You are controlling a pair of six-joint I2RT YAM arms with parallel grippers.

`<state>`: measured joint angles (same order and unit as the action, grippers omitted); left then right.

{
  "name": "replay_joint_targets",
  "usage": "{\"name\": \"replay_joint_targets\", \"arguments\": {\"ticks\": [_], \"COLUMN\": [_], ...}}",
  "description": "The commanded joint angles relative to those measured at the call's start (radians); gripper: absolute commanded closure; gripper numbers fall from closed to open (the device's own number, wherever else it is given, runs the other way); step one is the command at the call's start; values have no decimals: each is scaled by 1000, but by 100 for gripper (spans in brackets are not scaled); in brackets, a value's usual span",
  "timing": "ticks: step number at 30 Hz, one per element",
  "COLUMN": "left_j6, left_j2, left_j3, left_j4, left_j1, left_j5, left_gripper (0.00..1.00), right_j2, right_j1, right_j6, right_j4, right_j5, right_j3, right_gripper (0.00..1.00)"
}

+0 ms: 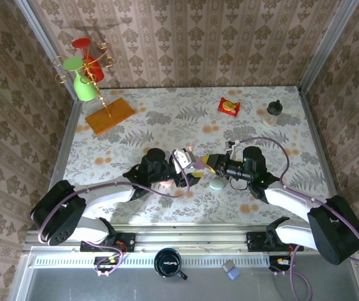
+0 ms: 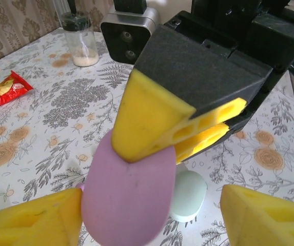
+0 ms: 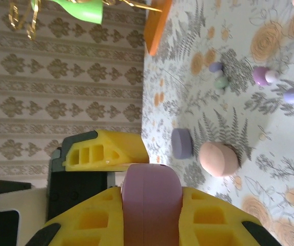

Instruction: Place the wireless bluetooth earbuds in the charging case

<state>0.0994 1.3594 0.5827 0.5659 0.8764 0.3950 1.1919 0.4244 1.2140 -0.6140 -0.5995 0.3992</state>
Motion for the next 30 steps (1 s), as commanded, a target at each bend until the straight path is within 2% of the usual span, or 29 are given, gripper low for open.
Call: {"name": "replay_joint_targets", "arguments": {"ticks": [1,5,9,12,15,17,20,23,30], "left_j6": [11,17,22,55,26,-35,-123,-131,-154], "left_j2": [-24,-28,-21,-7,9,29,66,93,134], "left_j3": [-20,-42,-63,-61,-73,-95,-109,-113,-72], "left_j4": [85,138,199,220,300,406,530,609,638], "left_j1": [5,2,-2,-11,-34,-62,-112,-129,-132], "left_j5": [2,-59,-144,-136,-126,-125,-54,4,78], "left_gripper": [19,0,0,0,0,6,11,10,8], "right_j2": [5,0,-12,-11,-11,-10,2,20,54], "right_j1": [-25,-51,-74,-90,-112,-120,-122,-123,-116], "right_j6": [60,85,91,108,147,171,203,244,288], "right_j4": [-104,-132,-142,-182,-237,-263,-307,-375,-438], "right_j5": [-34,-40,-49,-67,-75,-80,-93,-98,-100], "right_j3": [-8,-22,-25,-23,-30,-33,-32,-35,-20], "right_gripper": [91,91,91,91,90,90,89,89,88]}}
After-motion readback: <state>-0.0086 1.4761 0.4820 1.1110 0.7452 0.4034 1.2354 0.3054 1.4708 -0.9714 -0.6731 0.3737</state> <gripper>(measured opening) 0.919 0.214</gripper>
